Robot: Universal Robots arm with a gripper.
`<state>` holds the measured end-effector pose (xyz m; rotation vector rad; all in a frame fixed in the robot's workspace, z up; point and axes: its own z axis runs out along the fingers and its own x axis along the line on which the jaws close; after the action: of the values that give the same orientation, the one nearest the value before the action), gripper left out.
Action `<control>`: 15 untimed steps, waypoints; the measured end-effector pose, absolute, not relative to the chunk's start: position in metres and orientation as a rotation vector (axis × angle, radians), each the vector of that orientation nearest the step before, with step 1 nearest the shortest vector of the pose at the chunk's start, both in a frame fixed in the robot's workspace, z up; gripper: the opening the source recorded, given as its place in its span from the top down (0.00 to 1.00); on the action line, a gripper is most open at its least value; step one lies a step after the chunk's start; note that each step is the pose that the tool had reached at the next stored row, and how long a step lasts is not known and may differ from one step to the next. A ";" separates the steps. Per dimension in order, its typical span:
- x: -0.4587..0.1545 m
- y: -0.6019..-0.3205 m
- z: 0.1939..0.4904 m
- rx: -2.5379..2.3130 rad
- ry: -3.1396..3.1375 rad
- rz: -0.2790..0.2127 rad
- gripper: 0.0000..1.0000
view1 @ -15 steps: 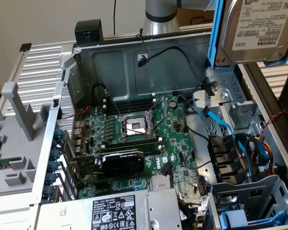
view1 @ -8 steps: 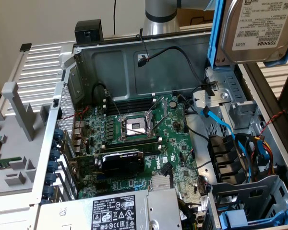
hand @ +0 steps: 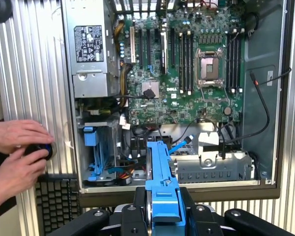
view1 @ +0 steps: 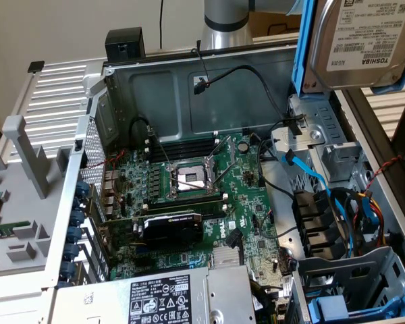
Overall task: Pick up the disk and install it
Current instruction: 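Insert the disk into the insertion slot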
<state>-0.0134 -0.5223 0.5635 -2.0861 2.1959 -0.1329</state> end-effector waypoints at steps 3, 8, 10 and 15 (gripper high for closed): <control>-0.014 -0.524 0.563 -2.086 2.202 -0.144 0.63; -0.014 -0.527 0.563 -2.088 2.213 -0.165 0.63; -0.014 -0.529 0.563 -2.089 2.217 -0.171 0.63; -0.014 -0.535 0.563 -2.089 2.223 -0.184 0.63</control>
<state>-0.0137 -0.5345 0.5634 -2.0893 2.2229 -0.1843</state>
